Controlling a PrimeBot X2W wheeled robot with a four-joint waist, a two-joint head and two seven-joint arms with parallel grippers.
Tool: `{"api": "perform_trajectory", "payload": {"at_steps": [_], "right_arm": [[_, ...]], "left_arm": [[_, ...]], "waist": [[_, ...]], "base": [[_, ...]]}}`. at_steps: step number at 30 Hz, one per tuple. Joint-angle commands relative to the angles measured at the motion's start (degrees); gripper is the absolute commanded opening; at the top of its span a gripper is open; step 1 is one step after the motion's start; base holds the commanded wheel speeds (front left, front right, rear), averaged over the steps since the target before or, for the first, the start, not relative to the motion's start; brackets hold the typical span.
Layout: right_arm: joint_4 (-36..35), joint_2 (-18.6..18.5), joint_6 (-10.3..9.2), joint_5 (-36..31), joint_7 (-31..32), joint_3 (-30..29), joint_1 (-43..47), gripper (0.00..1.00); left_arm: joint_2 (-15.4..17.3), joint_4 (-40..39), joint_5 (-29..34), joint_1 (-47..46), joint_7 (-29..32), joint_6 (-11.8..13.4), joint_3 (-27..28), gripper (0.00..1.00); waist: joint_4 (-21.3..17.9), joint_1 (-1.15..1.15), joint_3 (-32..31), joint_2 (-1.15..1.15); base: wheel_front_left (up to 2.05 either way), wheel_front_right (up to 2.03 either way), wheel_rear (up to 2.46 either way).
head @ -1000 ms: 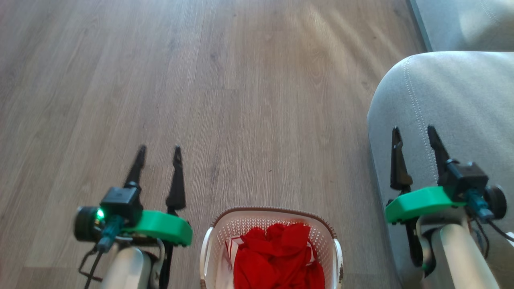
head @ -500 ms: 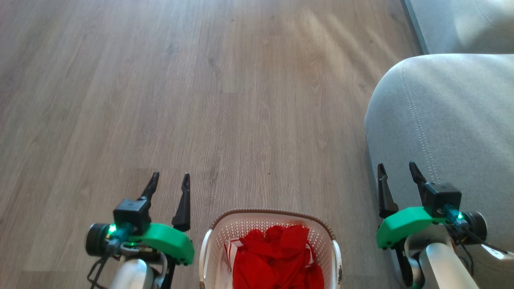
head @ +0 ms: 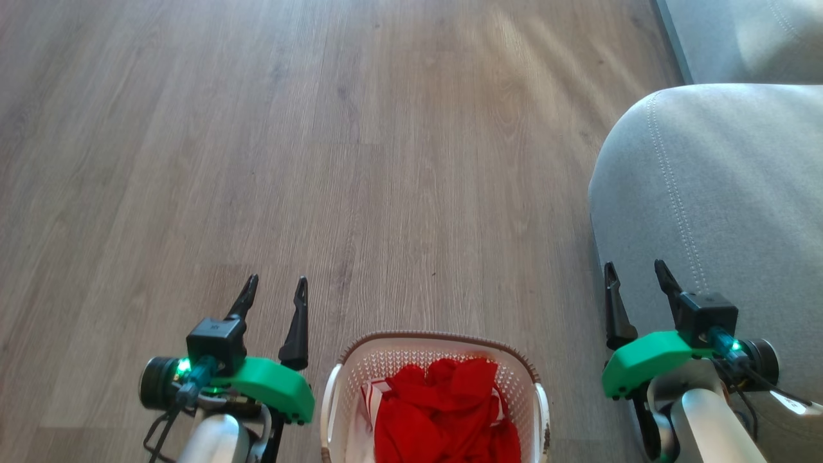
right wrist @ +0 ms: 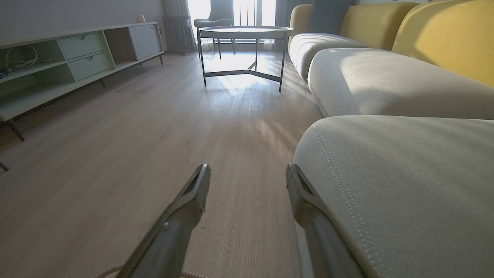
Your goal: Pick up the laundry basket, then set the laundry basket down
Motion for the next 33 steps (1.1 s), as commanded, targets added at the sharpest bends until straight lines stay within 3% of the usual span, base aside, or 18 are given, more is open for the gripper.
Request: {"api": "perform_trajectory", "payload": {"at_steps": [1,33], "right_arm": [[-1.5,-0.6,0.40,0.0,-0.7,1.5,-2.8,1.00],[-0.8,-0.6,0.40,0.1,-0.7,0.6,-3.5,1.00]], "left_arm": [[0.0,-1.9,0.6,-3.4,-0.3,0.4,1.8,1.00],[0.0,-0.7,-0.2,-3.9,-0.3,0.6,1.0,1.00]], "waist": [[0.1,0.00,-0.1,0.00],[0.0,0.00,2.3,0.00]], "base": [[0.00,0.00,0.00],[0.00,0.00,0.00]]}}
